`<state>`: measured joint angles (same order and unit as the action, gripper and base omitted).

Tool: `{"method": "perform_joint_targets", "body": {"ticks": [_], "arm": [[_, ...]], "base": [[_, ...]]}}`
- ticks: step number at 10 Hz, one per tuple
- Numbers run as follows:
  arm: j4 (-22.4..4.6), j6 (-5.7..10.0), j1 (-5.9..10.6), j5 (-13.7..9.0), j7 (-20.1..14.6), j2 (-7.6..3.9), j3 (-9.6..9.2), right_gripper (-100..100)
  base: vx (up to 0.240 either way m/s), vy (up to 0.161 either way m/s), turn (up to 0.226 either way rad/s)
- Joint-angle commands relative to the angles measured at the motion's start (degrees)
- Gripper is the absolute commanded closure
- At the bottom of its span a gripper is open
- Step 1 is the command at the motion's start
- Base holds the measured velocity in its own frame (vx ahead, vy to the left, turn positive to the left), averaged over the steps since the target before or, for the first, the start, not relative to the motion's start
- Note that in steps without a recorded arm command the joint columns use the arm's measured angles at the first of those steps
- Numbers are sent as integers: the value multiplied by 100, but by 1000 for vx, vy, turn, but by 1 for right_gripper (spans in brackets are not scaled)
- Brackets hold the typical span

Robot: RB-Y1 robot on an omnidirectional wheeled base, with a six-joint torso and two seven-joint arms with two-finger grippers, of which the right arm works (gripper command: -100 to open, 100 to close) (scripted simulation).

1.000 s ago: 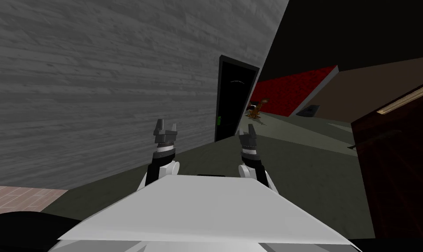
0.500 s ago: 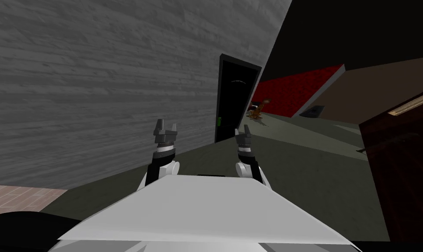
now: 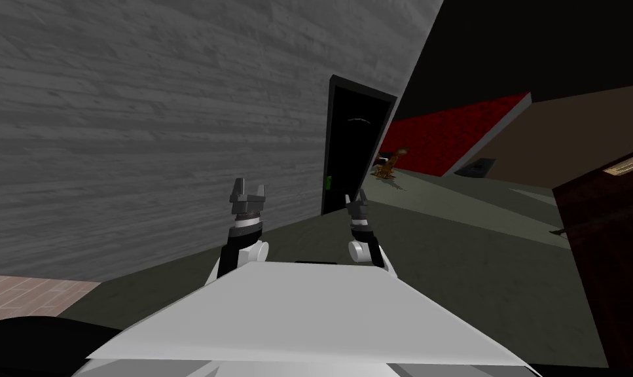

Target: Pull the door open

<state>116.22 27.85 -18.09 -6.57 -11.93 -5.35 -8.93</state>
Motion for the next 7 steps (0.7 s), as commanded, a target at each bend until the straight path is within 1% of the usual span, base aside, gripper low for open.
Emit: {"method": "perform_joint_targets", "body": {"ticks": [1,7], "arm": [[-255,-4,155,-127,-234,-24,-84,-100],[-1210,-21,740,-650,-1133,-167,-353,-100]], "base": [[83,-63,48],[100,-55,42]]}}
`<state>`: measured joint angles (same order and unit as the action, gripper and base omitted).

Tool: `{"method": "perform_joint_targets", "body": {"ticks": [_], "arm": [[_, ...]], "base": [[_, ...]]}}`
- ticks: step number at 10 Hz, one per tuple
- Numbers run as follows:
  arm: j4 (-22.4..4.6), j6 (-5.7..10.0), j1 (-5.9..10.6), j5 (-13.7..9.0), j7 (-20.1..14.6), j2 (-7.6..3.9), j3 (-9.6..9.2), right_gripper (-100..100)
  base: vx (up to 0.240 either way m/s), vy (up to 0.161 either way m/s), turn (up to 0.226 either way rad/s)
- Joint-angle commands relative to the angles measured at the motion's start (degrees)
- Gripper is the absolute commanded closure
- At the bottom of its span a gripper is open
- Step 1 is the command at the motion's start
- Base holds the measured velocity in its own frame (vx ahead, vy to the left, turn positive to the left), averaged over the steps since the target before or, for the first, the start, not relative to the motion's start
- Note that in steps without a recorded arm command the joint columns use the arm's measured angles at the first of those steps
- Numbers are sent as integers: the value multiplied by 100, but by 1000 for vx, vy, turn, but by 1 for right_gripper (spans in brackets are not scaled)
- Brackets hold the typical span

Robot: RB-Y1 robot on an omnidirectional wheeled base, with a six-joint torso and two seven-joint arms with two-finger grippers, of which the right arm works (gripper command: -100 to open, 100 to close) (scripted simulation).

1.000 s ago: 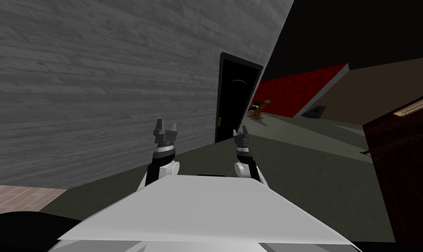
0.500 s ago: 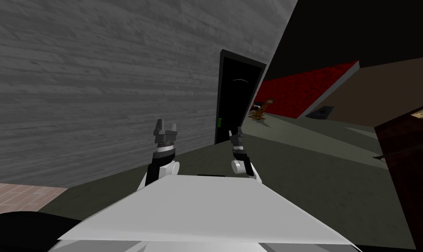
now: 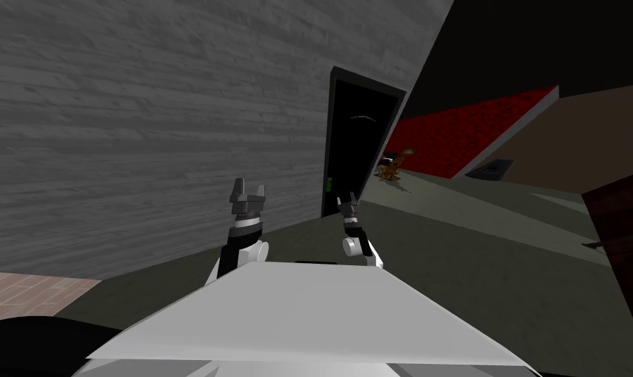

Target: Pull the door open

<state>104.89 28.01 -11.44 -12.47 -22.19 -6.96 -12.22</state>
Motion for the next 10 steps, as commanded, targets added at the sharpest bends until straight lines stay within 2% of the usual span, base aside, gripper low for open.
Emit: {"method": "perform_joint_targets", "body": {"ticks": [1,10], "arm": [[-242,-41,176,-150,-263,-30,-70,-100],[-1728,-69,1108,-982,-1695,-240,-499,-100]], "base": [[92,-83,47],[95,-65,45]]}}
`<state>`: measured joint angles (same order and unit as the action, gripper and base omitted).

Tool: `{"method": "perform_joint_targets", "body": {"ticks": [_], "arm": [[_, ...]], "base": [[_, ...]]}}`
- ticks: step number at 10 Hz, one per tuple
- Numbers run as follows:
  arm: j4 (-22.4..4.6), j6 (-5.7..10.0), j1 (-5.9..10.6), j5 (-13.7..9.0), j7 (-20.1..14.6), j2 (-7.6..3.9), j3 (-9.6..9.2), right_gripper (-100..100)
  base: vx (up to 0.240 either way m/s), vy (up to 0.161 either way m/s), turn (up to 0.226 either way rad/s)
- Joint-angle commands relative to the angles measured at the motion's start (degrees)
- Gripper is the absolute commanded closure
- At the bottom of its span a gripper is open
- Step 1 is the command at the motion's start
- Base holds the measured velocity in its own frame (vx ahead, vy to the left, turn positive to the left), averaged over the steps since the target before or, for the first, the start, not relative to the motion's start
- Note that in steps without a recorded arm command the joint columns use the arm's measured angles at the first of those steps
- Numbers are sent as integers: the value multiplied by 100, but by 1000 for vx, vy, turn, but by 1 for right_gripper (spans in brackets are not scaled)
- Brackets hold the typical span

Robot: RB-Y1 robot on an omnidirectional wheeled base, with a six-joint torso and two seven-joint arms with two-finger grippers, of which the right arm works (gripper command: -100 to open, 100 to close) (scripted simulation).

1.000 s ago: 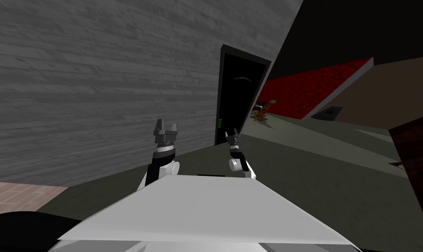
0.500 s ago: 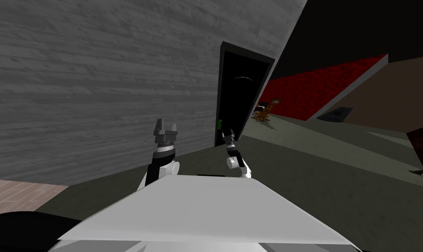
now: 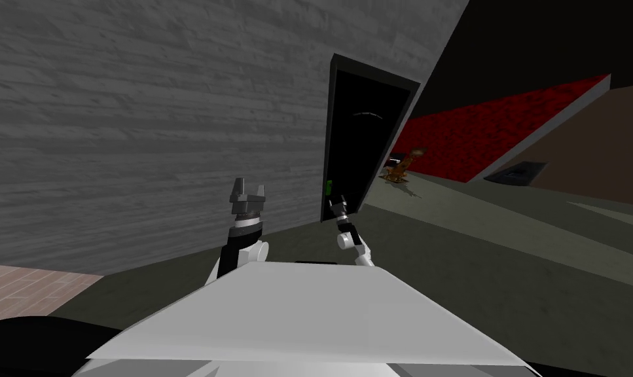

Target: Pull the door open

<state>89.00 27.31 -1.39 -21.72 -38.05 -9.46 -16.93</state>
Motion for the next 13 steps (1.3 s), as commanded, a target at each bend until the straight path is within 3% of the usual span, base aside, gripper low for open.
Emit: {"method": "perform_joint_targets", "body": {"ticks": [1,13], "arm": [[-177,0,103,-57,-109,10,-28,-100],[-2082,-35,1269,-1099,-1901,-236,-564,-100]], "base": [[49,-48,20],[83,-63,42]]}}
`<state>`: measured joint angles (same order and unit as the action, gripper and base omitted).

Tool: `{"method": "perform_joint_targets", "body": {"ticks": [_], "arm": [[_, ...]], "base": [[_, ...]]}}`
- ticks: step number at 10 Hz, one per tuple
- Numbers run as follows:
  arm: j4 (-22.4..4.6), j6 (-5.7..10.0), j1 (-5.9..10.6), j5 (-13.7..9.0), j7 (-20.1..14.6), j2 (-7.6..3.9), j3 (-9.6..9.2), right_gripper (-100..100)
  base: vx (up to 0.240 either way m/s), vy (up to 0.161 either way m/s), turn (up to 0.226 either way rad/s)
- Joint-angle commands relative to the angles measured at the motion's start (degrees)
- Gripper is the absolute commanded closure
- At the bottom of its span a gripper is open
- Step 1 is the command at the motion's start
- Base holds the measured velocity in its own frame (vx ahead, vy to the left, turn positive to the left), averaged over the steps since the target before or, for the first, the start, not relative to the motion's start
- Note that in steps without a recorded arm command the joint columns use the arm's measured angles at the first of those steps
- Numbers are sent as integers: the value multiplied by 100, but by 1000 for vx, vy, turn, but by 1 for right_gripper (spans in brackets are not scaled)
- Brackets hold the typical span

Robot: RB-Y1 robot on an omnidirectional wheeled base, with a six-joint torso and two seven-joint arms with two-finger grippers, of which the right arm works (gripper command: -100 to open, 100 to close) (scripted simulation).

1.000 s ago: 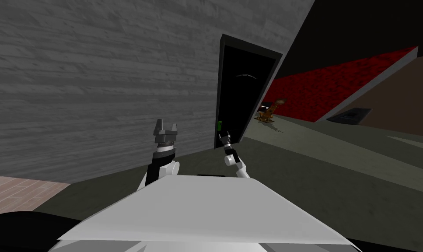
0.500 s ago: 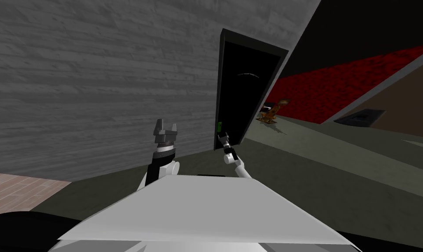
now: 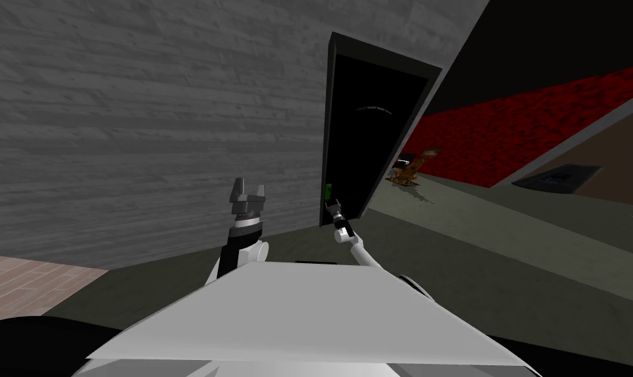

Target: Pull the door open

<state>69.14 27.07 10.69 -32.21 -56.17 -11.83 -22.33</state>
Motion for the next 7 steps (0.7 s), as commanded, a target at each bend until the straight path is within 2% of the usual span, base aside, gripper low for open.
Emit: {"method": "perform_joint_targets", "body": {"ticks": [1,7], "arm": [[-237,-14,147,-126,-221,-17,-64,-100],[-1004,-28,617,-546,-943,-111,-280,-100]], "base": [[90,-65,37],[79,-54,34]]}}
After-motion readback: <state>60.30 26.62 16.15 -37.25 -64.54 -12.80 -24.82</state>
